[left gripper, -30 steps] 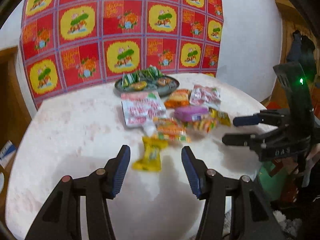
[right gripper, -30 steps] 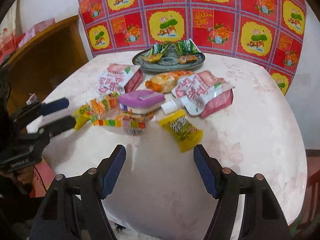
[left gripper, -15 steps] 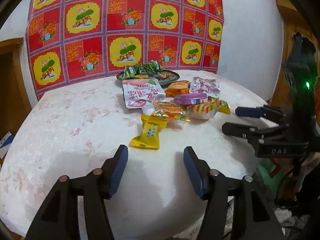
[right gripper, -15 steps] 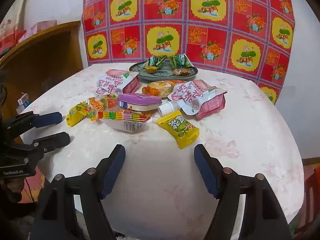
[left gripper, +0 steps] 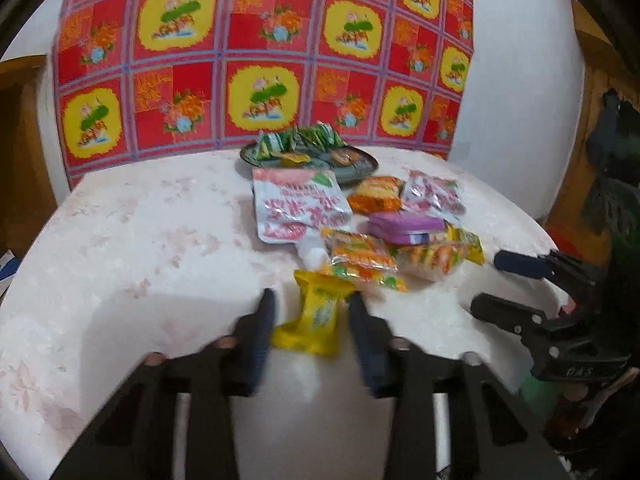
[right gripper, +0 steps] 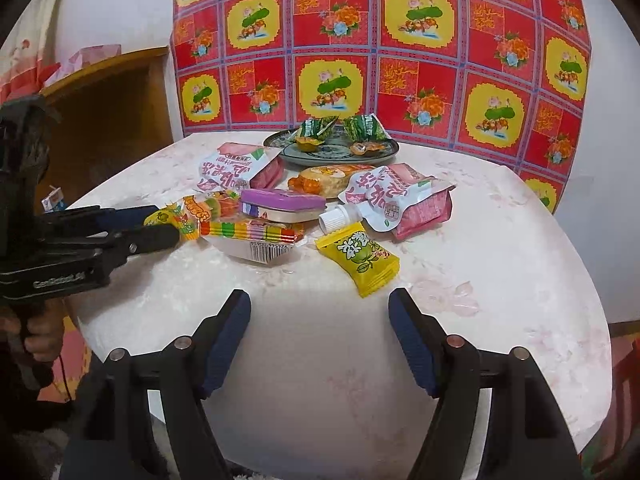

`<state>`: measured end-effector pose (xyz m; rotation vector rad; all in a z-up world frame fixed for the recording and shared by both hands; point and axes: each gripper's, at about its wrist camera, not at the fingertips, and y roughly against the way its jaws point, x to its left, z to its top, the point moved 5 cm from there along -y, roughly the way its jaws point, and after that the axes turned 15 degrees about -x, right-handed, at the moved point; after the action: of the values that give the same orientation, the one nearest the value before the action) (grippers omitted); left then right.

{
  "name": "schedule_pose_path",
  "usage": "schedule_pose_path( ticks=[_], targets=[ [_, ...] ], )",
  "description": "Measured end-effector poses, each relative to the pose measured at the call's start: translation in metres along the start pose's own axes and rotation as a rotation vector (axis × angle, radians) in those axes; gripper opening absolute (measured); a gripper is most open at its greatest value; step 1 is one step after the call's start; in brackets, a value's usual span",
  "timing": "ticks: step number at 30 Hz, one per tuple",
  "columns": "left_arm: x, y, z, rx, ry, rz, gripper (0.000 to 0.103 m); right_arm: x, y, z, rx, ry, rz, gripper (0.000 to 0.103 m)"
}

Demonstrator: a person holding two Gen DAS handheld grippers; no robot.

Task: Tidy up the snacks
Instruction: 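Move the open right tool down to the yellow snack packet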

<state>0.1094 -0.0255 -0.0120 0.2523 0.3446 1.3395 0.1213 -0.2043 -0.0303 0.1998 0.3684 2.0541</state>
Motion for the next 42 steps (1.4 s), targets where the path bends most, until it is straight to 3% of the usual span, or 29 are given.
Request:
schedule_pose_path(
  ticks=[4, 11, 14, 18, 23, 25, 26, 27, 33, 38, 42],
  targets=[
    [-0.005, 0.007, -0.002, 0.007, 0.042, -0.040, 0.029, -0.003, 0.002, 0.000, -0.006, -0.002, 0.041, 0.073],
    [-0.018, 0.016, -0.008, -0.015, 0.021, -0.058, 0.029, -0.011, 0.002, 0.004, -0.039, 0.013, 0.025, 0.072],
    [-0.020, 0.016, -0.010, -0.033, -0.009, -0.056, 0.029, -0.012, 0.005, 0.013, -0.080, 0.036, 0.060, 0.070],
    [-0.017, 0.015, -0.010, -0.042, 0.007, -0.074, 0.029, -0.011, -0.006, 0.021, -0.065, 0.106, 0.070, 0.050],
    [-0.013, 0.016, -0.010, -0.046, 0.028, -0.103, 0.029, -0.015, -0.029, 0.020, -0.006, 0.153, 0.067, 0.047],
    [-0.013, 0.016, -0.011, -0.048, 0.028, -0.107, 0.029, -0.015, -0.031, 0.018, 0.001, 0.160, 0.067, 0.037],
    [-0.013, 0.016, -0.011, -0.050, 0.026, -0.108, 0.029, -0.015, -0.030, 0.018, -0.002, 0.167, 0.064, 0.026],
    [-0.013, 0.016, -0.011, -0.053, 0.023, -0.109, 0.029, -0.014, -0.029, 0.018, -0.002, 0.169, 0.063, 0.026],
    [-0.014, 0.016, -0.011, -0.057, 0.019, -0.108, 0.029, -0.002, -0.007, 0.014, 0.004, 0.137, 0.091, 0.023],
    [-0.014, 0.016, -0.011, -0.064, 0.020, -0.104, 0.029, 0.014, 0.016, 0.005, 0.041, 0.034, 0.209, 0.023],
    [-0.015, 0.017, -0.012, -0.066, 0.016, -0.096, 0.029, 0.009, 0.019, 0.003, 0.050, -0.051, 0.222, 0.023]
  ],
)
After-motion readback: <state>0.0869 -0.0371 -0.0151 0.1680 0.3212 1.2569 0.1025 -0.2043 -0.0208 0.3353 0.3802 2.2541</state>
